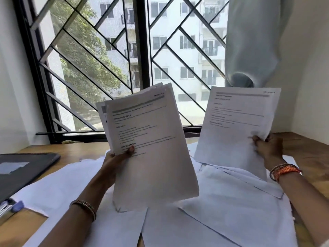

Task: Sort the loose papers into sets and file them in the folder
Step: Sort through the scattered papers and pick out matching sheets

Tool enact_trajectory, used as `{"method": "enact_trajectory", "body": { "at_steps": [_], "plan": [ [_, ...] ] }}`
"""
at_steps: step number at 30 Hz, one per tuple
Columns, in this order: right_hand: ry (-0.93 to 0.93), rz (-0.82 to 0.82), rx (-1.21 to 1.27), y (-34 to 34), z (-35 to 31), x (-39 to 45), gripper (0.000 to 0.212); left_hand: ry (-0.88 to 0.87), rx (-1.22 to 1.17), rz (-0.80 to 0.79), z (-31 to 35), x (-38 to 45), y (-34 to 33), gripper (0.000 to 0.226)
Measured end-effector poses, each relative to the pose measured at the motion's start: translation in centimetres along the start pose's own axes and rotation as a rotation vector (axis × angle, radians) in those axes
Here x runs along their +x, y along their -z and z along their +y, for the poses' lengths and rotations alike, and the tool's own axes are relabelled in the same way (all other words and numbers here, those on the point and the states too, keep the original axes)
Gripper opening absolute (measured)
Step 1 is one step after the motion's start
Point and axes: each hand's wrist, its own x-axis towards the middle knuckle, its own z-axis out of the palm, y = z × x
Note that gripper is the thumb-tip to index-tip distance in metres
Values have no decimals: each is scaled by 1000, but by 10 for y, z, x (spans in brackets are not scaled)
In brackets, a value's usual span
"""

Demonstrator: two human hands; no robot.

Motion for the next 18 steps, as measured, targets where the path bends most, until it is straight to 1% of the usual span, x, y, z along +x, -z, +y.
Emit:
{"method": "enact_trajectory", "body": {
  "at_steps": [2, 4, 7, 9, 10, 11, 13, 14, 15, 17, 18],
  "plan": [
    [-13, -99, -16, -8, -5, -11, 16, 8, -31, -31, 1, 1, -5, 32],
    [-16, -300, 9, -23, -17, -37, 14, 30, -37, -36, -1, 1, -14, 38],
    [2, -662, 66, -52, -37, -90, 20, 52, -30, 22, -7, 0, -29, 37],
    [-34, -828, 109, -66, -45, -118, 17, 57, -23, 39, -10, 1, -33, 43],
    [-75, -866, 145, -69, -47, -126, 17, 58, -10, 46, -10, 0, -32, 46],
    [-129, -878, 194, -69, -51, -131, 23, 56, 11, 45, -10, 0, -30, 49],
    [-206, -839, 253, -64, -57, -127, 36, 27, 53, 18, -7, -1, -26, 52],
    [-224, -803, 251, -60, -59, -123, 39, -5, 81, 1, -6, -2, -25, 53],
    [-224, -792, 243, -56, -61, -120, 41, -42, 114, -29, -4, -3, -25, 55],
    [-202, -851, 244, -53, -59, -117, 40, -91, 146, -139, -2, -7, -30, 62],
    [-189, -880, 252, -55, -55, -117, 39, -87, 148, -189, -3, -10, -34, 63]
  ]
}}
